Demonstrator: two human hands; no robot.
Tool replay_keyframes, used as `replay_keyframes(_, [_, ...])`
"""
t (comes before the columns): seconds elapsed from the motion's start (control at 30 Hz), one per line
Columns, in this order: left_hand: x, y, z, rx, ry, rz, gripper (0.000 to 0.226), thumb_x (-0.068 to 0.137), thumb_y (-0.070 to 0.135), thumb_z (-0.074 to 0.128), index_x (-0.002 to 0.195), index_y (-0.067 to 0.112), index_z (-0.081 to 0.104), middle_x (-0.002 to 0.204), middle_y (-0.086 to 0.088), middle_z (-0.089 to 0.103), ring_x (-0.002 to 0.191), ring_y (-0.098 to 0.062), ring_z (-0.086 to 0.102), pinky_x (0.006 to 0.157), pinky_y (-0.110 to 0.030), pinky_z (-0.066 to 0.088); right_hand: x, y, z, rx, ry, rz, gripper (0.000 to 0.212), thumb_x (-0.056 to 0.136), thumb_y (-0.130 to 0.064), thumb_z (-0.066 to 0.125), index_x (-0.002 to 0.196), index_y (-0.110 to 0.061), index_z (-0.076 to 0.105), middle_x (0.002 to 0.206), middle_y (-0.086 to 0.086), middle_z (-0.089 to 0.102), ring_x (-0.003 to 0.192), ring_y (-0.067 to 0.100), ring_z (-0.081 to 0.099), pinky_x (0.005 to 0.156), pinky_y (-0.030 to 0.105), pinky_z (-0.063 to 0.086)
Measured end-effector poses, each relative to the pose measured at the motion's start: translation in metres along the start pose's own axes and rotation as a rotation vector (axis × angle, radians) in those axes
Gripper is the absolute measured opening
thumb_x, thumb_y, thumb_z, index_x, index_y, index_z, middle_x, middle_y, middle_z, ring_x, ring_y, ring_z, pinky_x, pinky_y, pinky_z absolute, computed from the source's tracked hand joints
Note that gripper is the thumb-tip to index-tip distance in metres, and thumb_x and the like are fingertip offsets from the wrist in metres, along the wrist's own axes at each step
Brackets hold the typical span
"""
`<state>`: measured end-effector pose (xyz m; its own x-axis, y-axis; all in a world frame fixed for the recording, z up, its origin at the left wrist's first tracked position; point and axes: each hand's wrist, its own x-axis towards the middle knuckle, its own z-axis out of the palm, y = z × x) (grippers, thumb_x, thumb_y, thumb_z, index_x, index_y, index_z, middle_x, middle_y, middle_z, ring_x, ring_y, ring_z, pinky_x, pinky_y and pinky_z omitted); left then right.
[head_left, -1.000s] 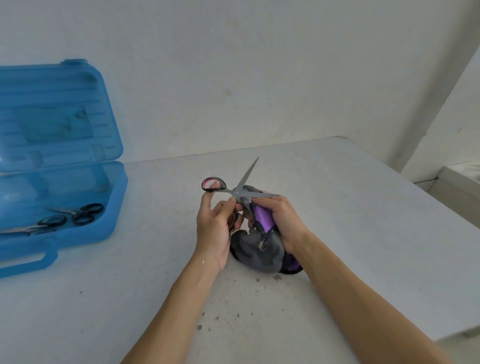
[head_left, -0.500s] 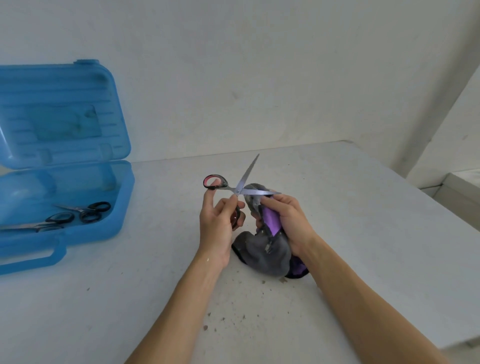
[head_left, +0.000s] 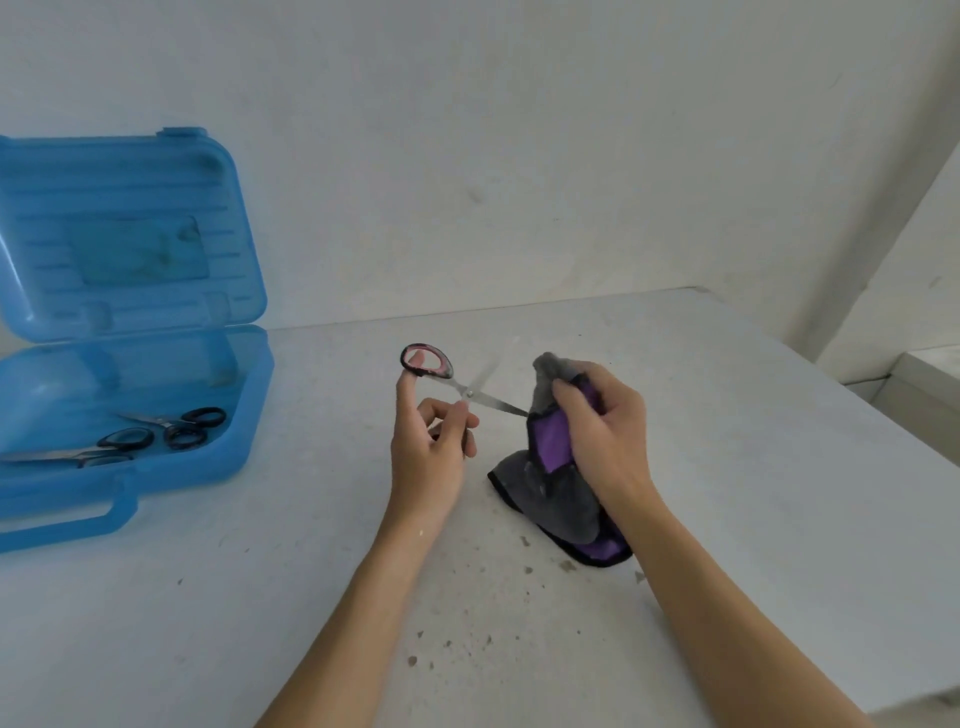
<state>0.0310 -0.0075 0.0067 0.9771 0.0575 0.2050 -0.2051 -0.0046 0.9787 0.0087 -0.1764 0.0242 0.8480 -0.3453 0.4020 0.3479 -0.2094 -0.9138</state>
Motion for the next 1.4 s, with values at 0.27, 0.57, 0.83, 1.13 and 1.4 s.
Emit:
replay_keyframes(0.27, [-0.006,-0.001,0.01,0.036,-0.246,-0.052,0.054,0.101,0.009,0.056,0.143,0.044,0.048,0.085,-0.011,0.066,0.065,-0.014,0.058,0.06,-0.027,0.048,-0.003,0.018,0.017,-0.688,-0.063,-0.689,0.033,0.083,-0.002,0.071,0.107,-0.022,0.08,0.106,-0.003,0.068,0.075,0.01,0.062,0.048,0.031,0.049])
replay_keyframes(0.57, [-0.006,0.004,0.007,0.067,-0.334,-0.041,0.066,0.101,0.006,0.058,0.152,0.044,0.04,0.066,-0.002,0.051,0.056,-0.018,0.052,0.057,-0.03,0.046,0.004,0.014,0.017,-0.662,0.067,-0.486,0.025,0.09,-0.012,0.076,0.113,-0.019,0.078,0.103,-0.003,0.067,0.065,0.018,0.062,0.05,0.038,0.053])
replay_keyframes(0.83, [-0.009,-0.002,0.01,0.012,-0.358,-0.084,0.069,0.101,0.001,0.056,0.156,0.039,0.036,0.072,-0.01,0.051,0.062,-0.023,0.051,0.054,-0.03,0.041,0.012,0.02,0.018,-0.534,0.107,-0.408,0.018,0.096,-0.025,0.072,0.106,-0.012,0.08,0.094,-0.001,0.066,0.074,0.018,0.064,0.063,0.039,0.056])
replay_keyframes(1.13, [-0.013,-0.011,0.017,0.016,-0.355,-0.098,0.071,0.102,0.001,0.053,0.154,0.044,0.033,0.067,-0.003,0.05,0.058,-0.018,0.048,0.052,-0.025,0.041,0.014,0.019,0.024,-0.691,0.127,-0.406,0.013,0.095,-0.022,0.073,0.105,-0.017,0.079,0.095,-0.005,0.067,0.067,0.016,0.062,0.052,0.039,0.054])
replay_keyframes(1.4, [-0.01,-0.015,0.016,0.056,-0.341,-0.113,0.08,0.098,-0.002,0.051,0.16,0.041,0.024,0.075,-0.011,0.046,0.055,-0.013,0.047,0.053,-0.025,0.042,0.015,0.016,0.032,-0.745,-0.025,-0.539,0.024,0.093,-0.012,0.071,0.112,-0.024,0.077,0.102,-0.003,0.065,0.06,0.016,0.058,0.044,0.028,0.045])
